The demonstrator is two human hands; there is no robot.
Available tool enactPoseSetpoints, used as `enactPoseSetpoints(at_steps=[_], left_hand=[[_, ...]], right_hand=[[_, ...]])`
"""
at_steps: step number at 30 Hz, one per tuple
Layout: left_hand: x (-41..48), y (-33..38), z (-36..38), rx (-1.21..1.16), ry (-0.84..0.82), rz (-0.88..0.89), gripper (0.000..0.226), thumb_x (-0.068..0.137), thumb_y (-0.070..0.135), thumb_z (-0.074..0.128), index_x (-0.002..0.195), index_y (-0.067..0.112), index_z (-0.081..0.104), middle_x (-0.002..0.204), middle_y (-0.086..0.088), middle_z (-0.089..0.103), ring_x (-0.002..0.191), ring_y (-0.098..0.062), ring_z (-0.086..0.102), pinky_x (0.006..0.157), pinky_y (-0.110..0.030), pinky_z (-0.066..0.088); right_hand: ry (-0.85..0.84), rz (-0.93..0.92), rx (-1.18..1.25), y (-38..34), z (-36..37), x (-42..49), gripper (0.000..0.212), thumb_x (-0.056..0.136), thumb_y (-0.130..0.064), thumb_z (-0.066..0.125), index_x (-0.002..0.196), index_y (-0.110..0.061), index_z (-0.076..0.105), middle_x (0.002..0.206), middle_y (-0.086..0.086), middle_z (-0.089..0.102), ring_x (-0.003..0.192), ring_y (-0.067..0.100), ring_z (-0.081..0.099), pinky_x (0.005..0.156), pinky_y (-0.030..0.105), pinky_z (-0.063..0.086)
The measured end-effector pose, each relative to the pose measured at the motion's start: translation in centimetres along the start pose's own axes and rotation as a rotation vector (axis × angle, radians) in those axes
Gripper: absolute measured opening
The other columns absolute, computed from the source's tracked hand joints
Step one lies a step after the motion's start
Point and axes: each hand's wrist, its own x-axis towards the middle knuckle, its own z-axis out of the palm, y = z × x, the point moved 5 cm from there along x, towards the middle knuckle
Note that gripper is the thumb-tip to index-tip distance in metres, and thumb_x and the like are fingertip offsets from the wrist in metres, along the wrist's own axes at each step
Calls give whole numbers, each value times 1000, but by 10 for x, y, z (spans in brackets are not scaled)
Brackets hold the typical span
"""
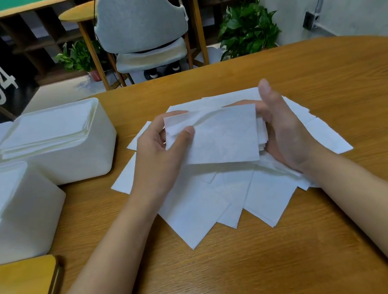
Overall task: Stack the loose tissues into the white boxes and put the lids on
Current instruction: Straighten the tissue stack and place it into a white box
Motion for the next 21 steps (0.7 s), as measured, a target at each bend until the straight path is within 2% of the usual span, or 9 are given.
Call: enactPoseSetpoints(at_steps=[2, 4, 6, 9, 12, 15, 18, 20, 21], left_hand=[[0, -2, -2, -20, 27, -37, 28, 101, 19, 70, 129, 23, 66, 113, 1, 78, 101, -15, 75, 81, -33, 62], [0, 0, -3, -32, 47, -45, 34, 100, 21, 72, 132, 28, 63, 107, 1, 79, 97, -17, 76, 77, -33, 62], [-1, 1, -2, -90, 50, -67, 39, 99, 20, 73, 135, 29, 60, 103, 1, 80, 93, -19, 78, 75, -36, 63], [-2, -3, -1, -130, 86, -100, 40, 98, 21, 74, 133, 33, 59, 109, 0, 80, 97, -25, 78, 87, -53, 63], [-4, -4, 1, -117, 115, -103, 40, 97, 23, 75, 132, 35, 59, 109, 2, 80, 100, -23, 77, 92, -59, 60], [-6, -1, 2, -112, 132, -85, 43, 96, 22, 77, 133, 32, 57, 110, 4, 80, 97, -22, 78, 88, -53, 63], [-5, -3, 1, -105, 163, -55, 45, 94, 21, 79, 132, 29, 57, 101, 0, 79, 91, -21, 77, 82, -46, 64], [-4, -5, -2, -35, 210, -8, 47, 93, 25, 81, 133, 29, 58, 94, 3, 69, 88, -12, 67, 78, -28, 57], [-2, -5, -4, 1, 236, -5, 49, 92, 28, 81, 135, 29, 56, 100, 9, 64, 92, -6, 64, 78, -17, 53]], right_hand=[[-19, -36, -50, -3, 4, -2, 53, 102, -56, 48, 116, -12, 76, 117, 10, 77, 112, 26, 73, 94, 41, 56], [0, -69, -159, -6, 4, -4, 29, 101, -31, 63, 122, -13, 73, 119, 4, 77, 111, 21, 73, 93, 37, 57], [9, -84, -215, -7, 5, -4, 34, 97, -23, 69, 132, -20, 69, 126, -3, 74, 116, 16, 71, 95, 34, 58], [7, -127, -279, -11, 7, -5, 51, 95, -28, 71, 144, -32, 59, 137, -16, 65, 125, 7, 63, 102, 31, 54], [-20, -146, -290, -12, 11, -7, 66, 97, -23, 72, 154, -39, 43, 146, -25, 55, 130, -2, 57, 105, 24, 50], [-16, -168, -353, -11, 15, -7, 77, 98, -22, 72, 160, -41, 29, 152, -35, 38, 137, -13, 44, 109, 16, 43], [11, -212, -441, -11, 15, -6, 82, 101, -17, 70, 163, -38, 21, 164, -32, 23, 150, -13, 20, 126, 25, 26], [37, -241, -461, -12, 14, -5, 84, 101, -13, 69, 165, -33, 18, 166, -29, 19, 151, -15, 12, 125, 16, 17], [52, -247, -458, -12, 13, -5, 85, 100, -12, 70, 165, -30, 18, 167, -28, 19, 151, -16, 13, 122, 10, 17]])
